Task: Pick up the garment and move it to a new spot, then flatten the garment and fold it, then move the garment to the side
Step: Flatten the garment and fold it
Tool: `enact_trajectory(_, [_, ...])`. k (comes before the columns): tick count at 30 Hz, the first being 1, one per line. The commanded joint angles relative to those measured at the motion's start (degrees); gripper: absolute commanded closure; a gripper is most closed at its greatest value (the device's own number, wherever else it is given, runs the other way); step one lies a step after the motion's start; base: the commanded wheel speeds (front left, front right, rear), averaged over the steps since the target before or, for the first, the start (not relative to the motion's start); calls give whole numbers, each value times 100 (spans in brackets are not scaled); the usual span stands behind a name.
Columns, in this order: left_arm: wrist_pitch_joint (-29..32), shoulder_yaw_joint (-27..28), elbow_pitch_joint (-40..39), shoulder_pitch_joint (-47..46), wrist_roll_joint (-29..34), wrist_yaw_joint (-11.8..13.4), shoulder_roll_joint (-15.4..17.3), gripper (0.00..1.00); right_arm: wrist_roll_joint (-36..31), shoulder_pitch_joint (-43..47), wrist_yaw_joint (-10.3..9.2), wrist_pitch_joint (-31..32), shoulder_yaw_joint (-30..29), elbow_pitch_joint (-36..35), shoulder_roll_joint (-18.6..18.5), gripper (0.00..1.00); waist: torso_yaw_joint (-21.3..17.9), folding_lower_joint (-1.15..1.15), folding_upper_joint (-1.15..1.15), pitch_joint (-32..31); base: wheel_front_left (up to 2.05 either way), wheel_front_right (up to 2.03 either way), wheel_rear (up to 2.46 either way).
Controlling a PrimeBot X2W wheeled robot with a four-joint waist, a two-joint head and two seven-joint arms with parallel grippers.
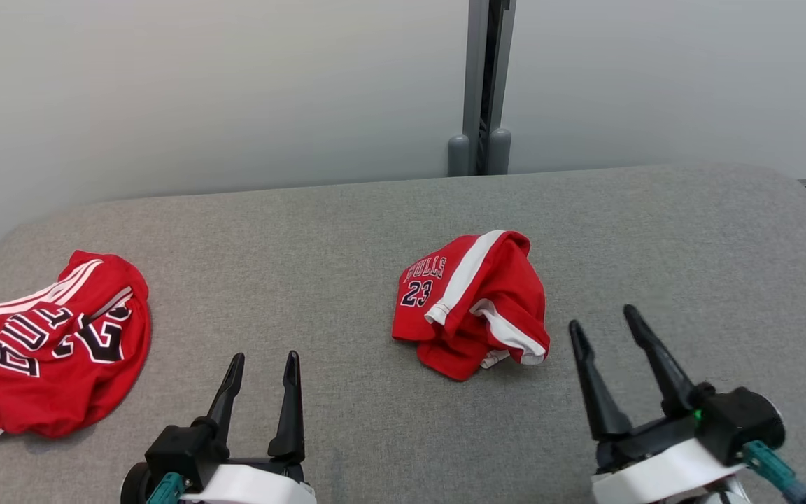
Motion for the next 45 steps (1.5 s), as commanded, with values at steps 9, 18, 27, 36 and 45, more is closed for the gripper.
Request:
enact_trajectory(9, [-16, -167, -95, -164, -158, 25, 22, 0, -580, -807, 0, 164, 360, 1171, -65, 0, 431, 0, 0, 233, 0, 0, 0])
enact_trajectory(18, [-16, -462, -82, -289, -186, -28, 24, 0, -589, -1477, 0, 230, 295, 2452, -30, 0, 1079, 0, 0, 477, 0, 0, 0])
enact_trajectory(27, [-16, -582, -116, -331, -247, -33, 22, 0, 135, -1828, 0, 198, 231, 3201, -23, 0, 1446, 0, 0, 591, 0, 0, 0])
enact_trajectory(36, [-16, -695, -146, -380, -250, 2, 24, 0, 620, -2056, 0, 82, 348, 3622, -25, 0, 1606, 0, 0, 603, 0, 0, 0])
enact_trajectory(45, [-16, -739, -152, -408, -270, 10, 24, 0, 974, -2282, 0, 4, 388, 3777, -22, 100, 1685, 0, 0, 581, 0, 0, 0])
